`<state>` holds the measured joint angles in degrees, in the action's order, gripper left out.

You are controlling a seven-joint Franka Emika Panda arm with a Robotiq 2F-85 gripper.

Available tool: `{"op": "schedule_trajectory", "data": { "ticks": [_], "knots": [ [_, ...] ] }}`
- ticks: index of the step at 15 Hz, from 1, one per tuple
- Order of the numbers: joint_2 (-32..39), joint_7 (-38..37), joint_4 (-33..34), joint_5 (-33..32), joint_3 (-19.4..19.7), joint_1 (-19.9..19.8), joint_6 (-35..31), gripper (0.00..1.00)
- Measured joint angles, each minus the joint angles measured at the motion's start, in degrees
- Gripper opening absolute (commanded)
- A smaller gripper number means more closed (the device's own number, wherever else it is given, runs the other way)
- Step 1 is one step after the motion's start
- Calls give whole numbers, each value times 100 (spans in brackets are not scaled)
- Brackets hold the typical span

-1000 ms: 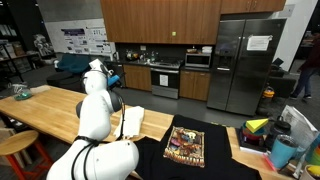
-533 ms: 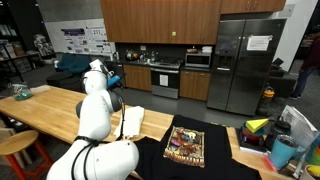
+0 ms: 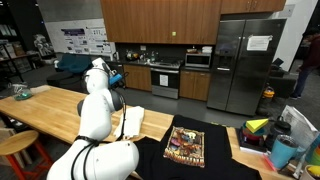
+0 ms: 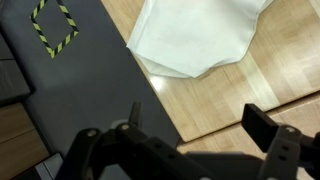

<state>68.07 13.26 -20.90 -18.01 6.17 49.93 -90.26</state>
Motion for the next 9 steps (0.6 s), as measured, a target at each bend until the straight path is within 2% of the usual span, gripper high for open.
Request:
{"op": "schedule_trajectory", "data": {
  "ticks": [9],
  "knots": [
    [-118,112,0,186,-175,-482,44,100]
  ]
}}
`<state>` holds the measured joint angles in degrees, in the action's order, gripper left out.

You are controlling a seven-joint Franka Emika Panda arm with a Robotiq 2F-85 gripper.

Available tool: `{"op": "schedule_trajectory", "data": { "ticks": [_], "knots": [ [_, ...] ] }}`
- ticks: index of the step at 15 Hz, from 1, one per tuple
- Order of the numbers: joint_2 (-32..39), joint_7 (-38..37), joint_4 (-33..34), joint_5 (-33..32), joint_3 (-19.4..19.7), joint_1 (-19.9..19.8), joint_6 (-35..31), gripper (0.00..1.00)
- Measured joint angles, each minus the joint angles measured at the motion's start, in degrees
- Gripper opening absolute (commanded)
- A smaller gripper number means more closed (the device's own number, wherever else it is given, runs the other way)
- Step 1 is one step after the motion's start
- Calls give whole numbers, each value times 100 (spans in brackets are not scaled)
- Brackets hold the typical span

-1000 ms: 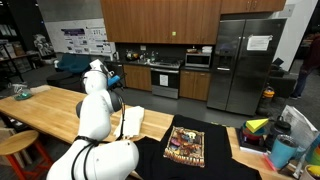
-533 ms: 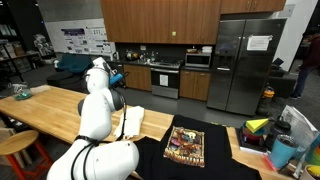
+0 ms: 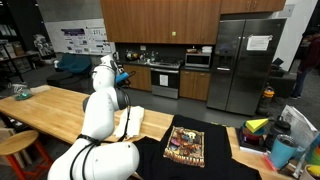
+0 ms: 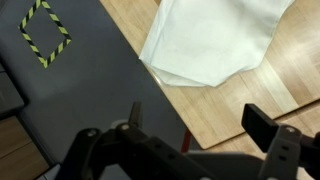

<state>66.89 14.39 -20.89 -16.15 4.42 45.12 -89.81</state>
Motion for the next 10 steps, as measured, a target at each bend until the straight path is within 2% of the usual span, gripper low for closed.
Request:
{"op": "schedule_trajectory", "data": {
  "ticks": [10],
  "knots": [
    [0,-71,-19,365,-213,-616,-126,100]
  ]
}}
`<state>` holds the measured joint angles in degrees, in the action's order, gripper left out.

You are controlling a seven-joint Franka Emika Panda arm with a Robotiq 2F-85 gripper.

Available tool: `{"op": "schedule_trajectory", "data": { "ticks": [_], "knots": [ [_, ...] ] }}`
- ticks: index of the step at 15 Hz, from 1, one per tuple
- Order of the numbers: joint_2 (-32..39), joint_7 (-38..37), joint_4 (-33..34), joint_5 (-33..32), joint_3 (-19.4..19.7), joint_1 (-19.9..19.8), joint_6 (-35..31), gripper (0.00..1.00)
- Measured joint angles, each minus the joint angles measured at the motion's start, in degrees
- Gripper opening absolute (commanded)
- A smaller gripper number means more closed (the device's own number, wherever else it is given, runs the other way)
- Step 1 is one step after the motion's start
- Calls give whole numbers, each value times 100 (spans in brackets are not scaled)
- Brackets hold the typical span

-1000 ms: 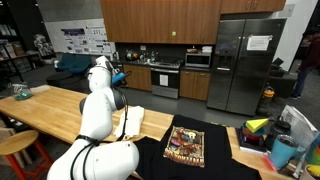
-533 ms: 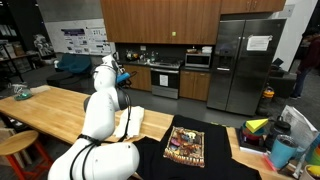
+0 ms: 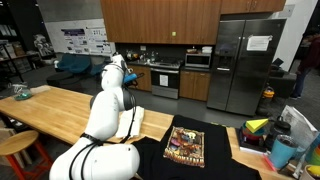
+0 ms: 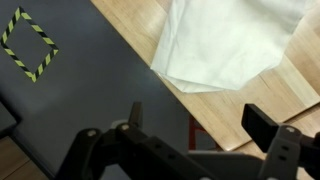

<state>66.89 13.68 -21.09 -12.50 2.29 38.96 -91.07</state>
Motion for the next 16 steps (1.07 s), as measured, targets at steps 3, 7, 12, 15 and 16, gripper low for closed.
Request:
{"op": "schedule_trajectory", "data": {
  "ticks": [3,7,12,15,16],
  "knots": [
    [11,-180,-30,68,-37,-250,26,100],
    [91,-645,-35,99,-45,-572,184,100],
    [235,-1035,-35,175,-53,-932,228,100],
    [337,-1100,-33,175,-52,-1072,220,100],
    [371,-1076,-34,171,-50,-1098,187,100]
  ]
}}
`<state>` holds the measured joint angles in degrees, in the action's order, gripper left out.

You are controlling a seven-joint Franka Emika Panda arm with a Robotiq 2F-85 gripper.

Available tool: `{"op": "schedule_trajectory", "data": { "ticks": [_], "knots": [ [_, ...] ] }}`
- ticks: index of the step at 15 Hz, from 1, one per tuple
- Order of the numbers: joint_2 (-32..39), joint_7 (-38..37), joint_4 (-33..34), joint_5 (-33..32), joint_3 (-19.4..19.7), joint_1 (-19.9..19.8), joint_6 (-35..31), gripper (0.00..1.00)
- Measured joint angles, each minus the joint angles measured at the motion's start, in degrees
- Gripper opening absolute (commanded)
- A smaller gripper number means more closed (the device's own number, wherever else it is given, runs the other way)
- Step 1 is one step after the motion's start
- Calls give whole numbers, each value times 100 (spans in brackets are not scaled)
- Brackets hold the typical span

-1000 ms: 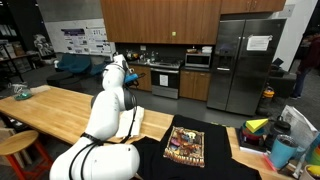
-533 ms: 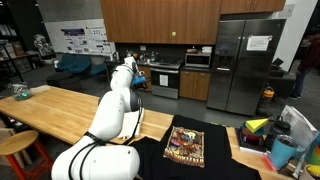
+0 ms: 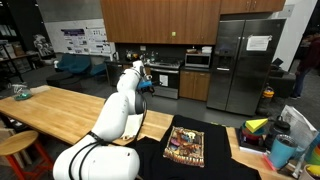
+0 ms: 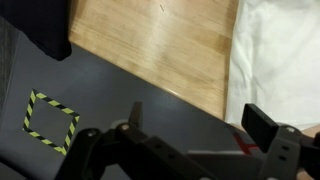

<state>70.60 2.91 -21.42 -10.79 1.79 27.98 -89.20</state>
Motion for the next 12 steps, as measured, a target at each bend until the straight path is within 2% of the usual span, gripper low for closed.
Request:
{"op": "schedule_trajectory", "data": {
  "ticks": [5,12],
  "knots": [
    [172,897,5,-222,17,111,-668,100],
    [297,1933,-1,-792,107,969,-1038,100]
  ]
}}
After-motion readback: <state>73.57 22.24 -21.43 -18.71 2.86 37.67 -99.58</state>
